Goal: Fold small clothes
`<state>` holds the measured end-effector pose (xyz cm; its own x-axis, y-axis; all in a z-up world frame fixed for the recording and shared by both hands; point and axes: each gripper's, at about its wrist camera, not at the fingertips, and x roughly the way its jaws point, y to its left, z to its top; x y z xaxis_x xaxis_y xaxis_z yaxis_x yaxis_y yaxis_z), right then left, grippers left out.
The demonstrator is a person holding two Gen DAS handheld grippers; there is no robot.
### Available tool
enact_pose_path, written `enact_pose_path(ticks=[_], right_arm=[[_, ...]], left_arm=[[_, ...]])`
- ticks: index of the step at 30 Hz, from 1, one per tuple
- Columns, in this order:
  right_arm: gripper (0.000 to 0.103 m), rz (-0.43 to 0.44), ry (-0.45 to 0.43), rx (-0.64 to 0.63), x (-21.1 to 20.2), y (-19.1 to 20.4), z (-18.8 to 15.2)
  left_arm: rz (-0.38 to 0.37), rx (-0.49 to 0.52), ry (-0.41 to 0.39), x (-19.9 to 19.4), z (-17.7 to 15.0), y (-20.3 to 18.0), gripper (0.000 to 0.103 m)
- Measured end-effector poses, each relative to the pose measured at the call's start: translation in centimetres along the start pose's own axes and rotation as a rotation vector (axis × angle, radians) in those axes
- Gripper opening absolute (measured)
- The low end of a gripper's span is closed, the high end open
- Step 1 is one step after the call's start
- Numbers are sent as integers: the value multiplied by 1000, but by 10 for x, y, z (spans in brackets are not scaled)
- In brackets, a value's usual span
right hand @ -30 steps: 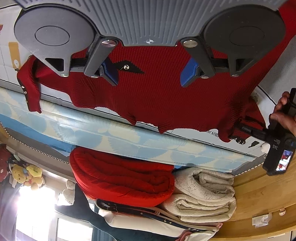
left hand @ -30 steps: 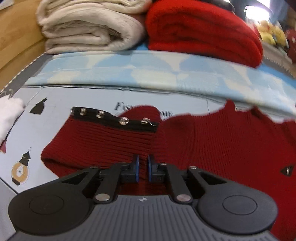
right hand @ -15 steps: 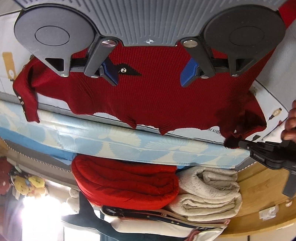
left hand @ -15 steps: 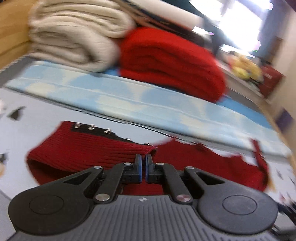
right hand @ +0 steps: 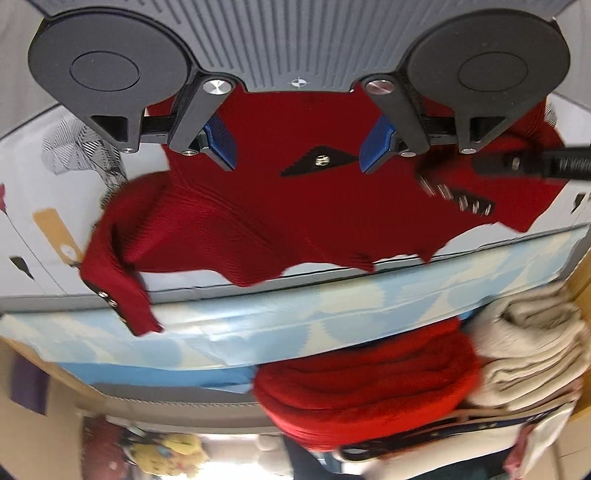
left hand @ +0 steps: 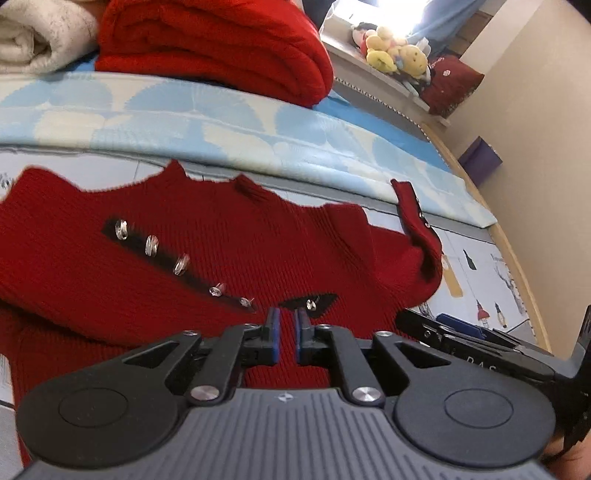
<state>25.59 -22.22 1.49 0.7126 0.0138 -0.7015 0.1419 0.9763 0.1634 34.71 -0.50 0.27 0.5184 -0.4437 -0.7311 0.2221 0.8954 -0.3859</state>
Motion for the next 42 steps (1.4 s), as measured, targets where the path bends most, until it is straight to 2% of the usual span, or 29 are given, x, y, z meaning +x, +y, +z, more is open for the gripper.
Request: enact_pose_path(ticks=[3, 6, 8, 12, 13, 15, 16, 18, 19, 21, 28, 36, 38, 42], right_arm=[[75, -1, -4, 12, -1, -2, 0], [75, 14, -8, 15, -1, -1, 0], [75, 25, -12, 15, -1, -1, 2], [74, 49, -3, 42, -2, -2, 1], [74, 62, 3, 53, -1, -2, 0], [67, 82, 9, 66, 1, -1, -2], [65, 88, 10, 71, 1, 0, -3], [62, 112, 18, 81, 2, 3, -4], [62, 132, 22, 89, 2, 4, -5], [62, 166, 33, 90, 3, 7, -6], [63, 253, 94, 54, 21, 26, -19], [72, 286, 156, 27, 50, 52, -40], [74, 275, 168, 64, 62, 57, -42], [75, 252, 214, 224, 90, 71, -47]], left_arm=[[49, 28, -54, -13, 8, 2, 21], [143, 39, -101, -36, 18, 6, 26], [209, -12, -108, -52, 27, 16, 26], [257, -137, -164, -96, 34, 44, 29], [273, -166, -186, -104, 32, 52, 33], [307, -211, -222, -116, 26, 73, 34], [343, -236, -228, -116, 23, 84, 34], [459, -274, -151, -107, 22, 105, 33], [482, -282, -140, -103, 22, 110, 33], [465, -291, -157, -100, 25, 116, 33], [437, -254, -109, -82, 28, 118, 35], [412, -254, -121, -94, 29, 122, 35], [400, -268, -125, -96, 32, 124, 35], [365, -288, -150, -107, 37, 127, 35]])
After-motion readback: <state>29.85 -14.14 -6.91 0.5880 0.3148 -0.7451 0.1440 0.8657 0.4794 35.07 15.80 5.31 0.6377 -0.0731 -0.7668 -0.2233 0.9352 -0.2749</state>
